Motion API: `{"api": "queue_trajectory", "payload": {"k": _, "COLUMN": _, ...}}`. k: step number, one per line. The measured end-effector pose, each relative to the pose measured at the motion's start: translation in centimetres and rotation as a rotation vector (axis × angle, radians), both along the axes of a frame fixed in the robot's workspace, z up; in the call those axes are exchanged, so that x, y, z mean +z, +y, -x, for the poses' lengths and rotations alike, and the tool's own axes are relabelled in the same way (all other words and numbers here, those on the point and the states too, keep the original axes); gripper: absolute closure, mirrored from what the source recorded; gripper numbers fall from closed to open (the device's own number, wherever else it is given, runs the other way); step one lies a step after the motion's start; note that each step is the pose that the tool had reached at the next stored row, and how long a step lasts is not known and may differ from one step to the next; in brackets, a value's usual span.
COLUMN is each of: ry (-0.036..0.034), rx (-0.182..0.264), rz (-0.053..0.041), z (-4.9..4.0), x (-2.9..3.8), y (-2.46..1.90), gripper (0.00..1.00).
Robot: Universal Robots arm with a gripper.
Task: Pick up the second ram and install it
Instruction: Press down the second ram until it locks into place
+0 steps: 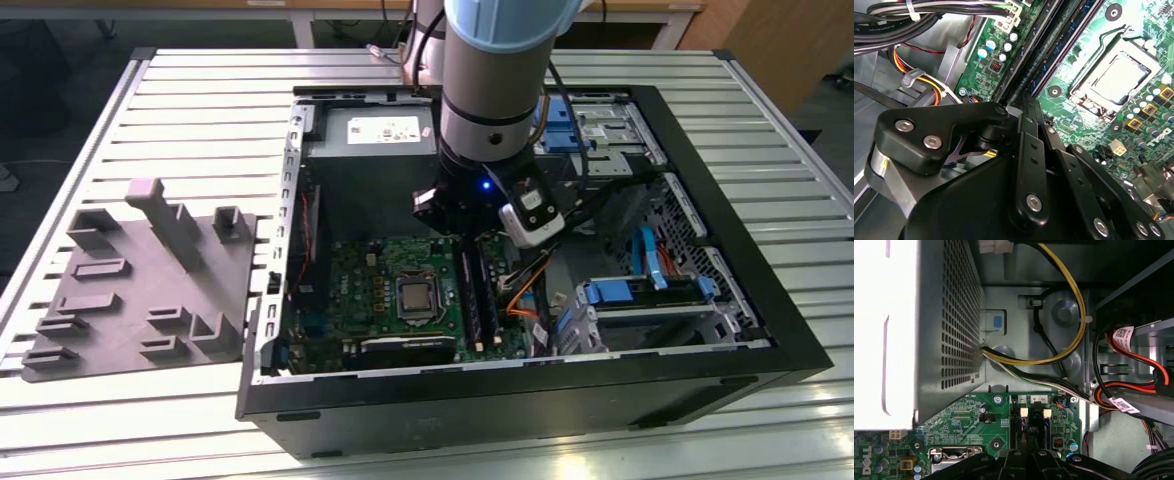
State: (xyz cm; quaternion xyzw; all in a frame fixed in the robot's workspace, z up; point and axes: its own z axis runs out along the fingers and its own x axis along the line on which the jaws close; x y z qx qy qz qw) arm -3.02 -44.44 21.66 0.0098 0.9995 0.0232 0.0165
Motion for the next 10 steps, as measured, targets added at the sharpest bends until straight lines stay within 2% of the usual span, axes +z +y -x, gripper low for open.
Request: {"api": "queue_trajectory", "payload": {"k": 10, "ry": 0.0000, "rx": 0.000, "rz": 0.0000, "z": 0.00, "x": -0.09, "y": 0.00, "gripper": 0.89}}
